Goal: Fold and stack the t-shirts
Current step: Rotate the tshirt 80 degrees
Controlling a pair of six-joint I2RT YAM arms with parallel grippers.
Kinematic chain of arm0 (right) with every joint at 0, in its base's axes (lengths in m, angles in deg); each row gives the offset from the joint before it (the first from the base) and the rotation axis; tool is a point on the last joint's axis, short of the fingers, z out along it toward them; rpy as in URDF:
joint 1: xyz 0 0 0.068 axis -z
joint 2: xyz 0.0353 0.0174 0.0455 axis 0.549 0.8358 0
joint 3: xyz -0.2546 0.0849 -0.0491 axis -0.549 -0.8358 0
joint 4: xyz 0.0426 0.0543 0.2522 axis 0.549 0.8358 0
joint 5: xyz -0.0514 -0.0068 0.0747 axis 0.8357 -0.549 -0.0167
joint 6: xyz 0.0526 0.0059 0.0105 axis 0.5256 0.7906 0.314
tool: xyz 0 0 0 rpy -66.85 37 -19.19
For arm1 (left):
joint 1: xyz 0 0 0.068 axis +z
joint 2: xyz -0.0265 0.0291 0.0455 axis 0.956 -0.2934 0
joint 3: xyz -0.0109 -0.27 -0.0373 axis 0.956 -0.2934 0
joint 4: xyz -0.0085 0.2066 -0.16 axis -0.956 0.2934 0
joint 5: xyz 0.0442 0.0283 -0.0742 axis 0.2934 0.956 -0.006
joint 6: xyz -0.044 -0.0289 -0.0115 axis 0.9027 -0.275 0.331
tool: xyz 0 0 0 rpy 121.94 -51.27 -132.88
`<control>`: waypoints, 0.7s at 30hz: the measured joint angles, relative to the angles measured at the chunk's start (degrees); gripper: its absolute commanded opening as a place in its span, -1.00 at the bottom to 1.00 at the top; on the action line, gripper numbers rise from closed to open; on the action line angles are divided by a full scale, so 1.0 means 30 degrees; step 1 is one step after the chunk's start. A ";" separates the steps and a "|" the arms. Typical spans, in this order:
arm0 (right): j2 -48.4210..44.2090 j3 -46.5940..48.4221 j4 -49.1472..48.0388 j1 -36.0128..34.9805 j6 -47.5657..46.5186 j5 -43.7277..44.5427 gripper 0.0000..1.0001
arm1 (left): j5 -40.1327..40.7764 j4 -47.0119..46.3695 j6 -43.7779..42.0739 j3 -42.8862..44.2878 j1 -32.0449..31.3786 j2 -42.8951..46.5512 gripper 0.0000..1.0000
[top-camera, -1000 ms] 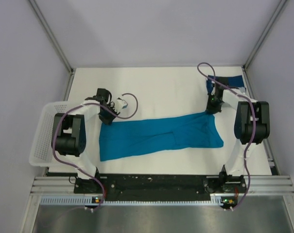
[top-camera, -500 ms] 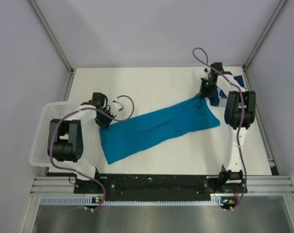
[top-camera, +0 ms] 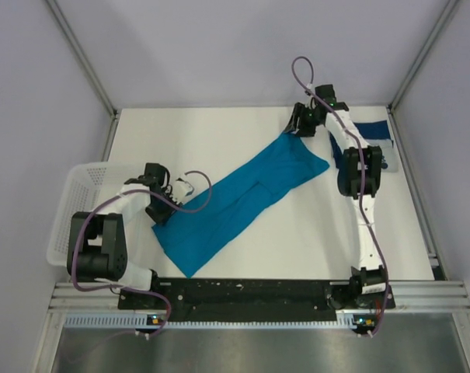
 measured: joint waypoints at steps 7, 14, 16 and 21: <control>-0.4809 -0.3861 -0.0641 0.0663 -0.1137 0.2514 0.23 | 0.1297 0.1596 0.1268 0.0976 -0.0015 -0.0138 -0.16; -1.3151 -1.3318 -0.1749 0.1450 -0.1865 0.5537 0.20 | 0.1071 0.2025 0.1690 0.1887 -0.0015 -0.0131 -0.15; -1.3755 -1.5154 -0.1749 0.1450 -0.1989 0.6054 0.18 | 0.1005 0.2149 0.1712 0.2011 -0.0015 -0.0131 -0.13; -1.1766 -1.7201 -0.1413 0.1435 -0.2200 0.6062 -0.24 | 0.0466 0.2572 0.1763 0.2667 -0.0015 -0.0022 -0.06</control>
